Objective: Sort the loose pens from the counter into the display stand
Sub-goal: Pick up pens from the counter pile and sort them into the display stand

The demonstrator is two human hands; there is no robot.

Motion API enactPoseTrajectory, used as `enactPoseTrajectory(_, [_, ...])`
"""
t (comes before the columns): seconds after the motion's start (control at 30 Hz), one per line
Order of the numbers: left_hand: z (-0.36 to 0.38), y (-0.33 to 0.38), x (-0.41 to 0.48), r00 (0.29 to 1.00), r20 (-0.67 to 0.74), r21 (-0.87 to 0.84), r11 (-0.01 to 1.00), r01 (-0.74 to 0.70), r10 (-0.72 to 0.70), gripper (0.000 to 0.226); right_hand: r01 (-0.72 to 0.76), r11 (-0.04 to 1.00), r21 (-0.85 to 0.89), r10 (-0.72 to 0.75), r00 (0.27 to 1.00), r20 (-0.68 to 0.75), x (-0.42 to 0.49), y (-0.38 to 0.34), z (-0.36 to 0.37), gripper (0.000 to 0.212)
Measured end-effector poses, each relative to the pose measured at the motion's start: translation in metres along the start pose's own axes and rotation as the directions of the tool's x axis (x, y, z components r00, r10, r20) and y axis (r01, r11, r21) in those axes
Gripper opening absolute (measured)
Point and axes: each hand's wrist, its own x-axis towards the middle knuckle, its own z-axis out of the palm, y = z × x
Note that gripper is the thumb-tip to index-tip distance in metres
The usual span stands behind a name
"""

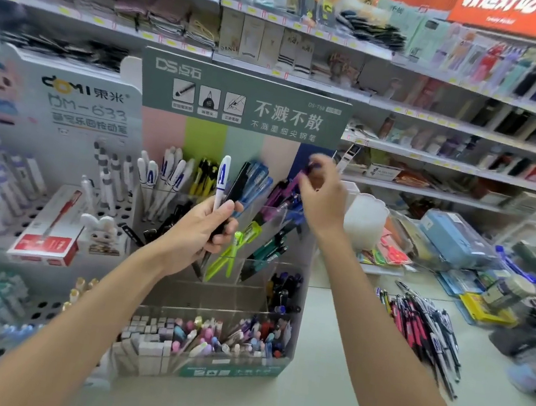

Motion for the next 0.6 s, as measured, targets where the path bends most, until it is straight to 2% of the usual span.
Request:
enactPoseTrajectory(0.03, [-0.001,0.001,-0.001,1.0,-0.002,-0.028,1.0,0.0,0.0,0.022,0.017,0.996,-0.085,-0.01,0.996,0.086,-0.003,0.004,0.007,0.022])
enactPoseTrajectory(0.07, [-0.003,0.003,-0.002,1.0,-0.007,-0.043,0.999,0.001,-0.001,0.022,0.052,0.987,-0.155,-0.035,0.993,0.114,-0.007,0.007,0.013,0.02])
enactPoseTrajectory(0.1, [-0.005,0.004,-0.003,1.0,-0.013,-0.038,0.999,-0.001,0.001,0.024,0.074,0.98,-0.183,-0.06,0.995,0.079,-0.009,0.009,0.017,0.021])
enactPoseTrajectory(0.17, [-0.011,0.008,-0.006,1.0,-0.013,0.009,1.0,-0.016,0.016,0.026,0.063,0.995,-0.076,-0.066,0.997,-0.041,-0.011,-0.006,0.017,0.023])
enactPoseTrajectory(0.2, [-0.013,0.01,-0.007,1.0,-0.005,0.032,0.999,-0.02,0.02,0.026,0.021,0.998,0.061,-0.019,0.999,-0.031,-0.01,-0.02,0.016,0.022])
enactPoseTrajectory(0.27, [-0.016,0.015,-0.01,1.0,0.005,0.067,0.998,-0.018,0.018,0.025,-0.119,0.942,0.314,0.049,0.974,0.222,-0.004,-0.054,0.016,0.023])
enactPoseTrajectory(0.33, [-0.019,0.019,-0.014,1.0,0.014,0.098,0.995,-0.019,0.018,0.023,-0.154,0.924,0.35,-0.035,0.877,0.479,-0.001,-0.082,0.023,0.029])
enactPoseTrajectory(0.4, [-0.026,0.022,-0.02,0.999,0.032,0.126,0.992,-0.03,0.026,0.025,-0.148,0.921,0.36,-0.102,0.802,0.588,-0.001,-0.101,0.036,0.025])
enactPoseTrajectory(0.43, [-0.031,0.024,-0.023,0.999,0.03,0.135,0.99,-0.04,0.036,0.026,-0.147,0.906,0.396,-0.121,0.808,0.576,0.0,-0.106,0.042,0.02])
enactPoseTrajectory(0.5, [-0.044,0.029,-0.031,0.998,-0.034,0.142,0.988,-0.056,0.061,0.022,-0.192,0.816,0.546,-0.104,0.879,0.465,0.003,-0.115,0.052,0.013])
enactPoseTrajectory(0.57, [-0.06,0.034,-0.041,0.986,-0.15,0.142,0.989,-0.052,0.073,0.02,-0.236,0.651,0.721,0.025,0.957,0.29,0.011,-0.122,0.058,0.011])
enactPoseTrajectory(0.6, [-0.067,0.037,-0.046,0.978,-0.194,0.141,0.988,-0.056,0.083,0.021,-0.213,0.604,0.768,0.09,0.976,0.2,0.016,-0.124,0.061,0.013])
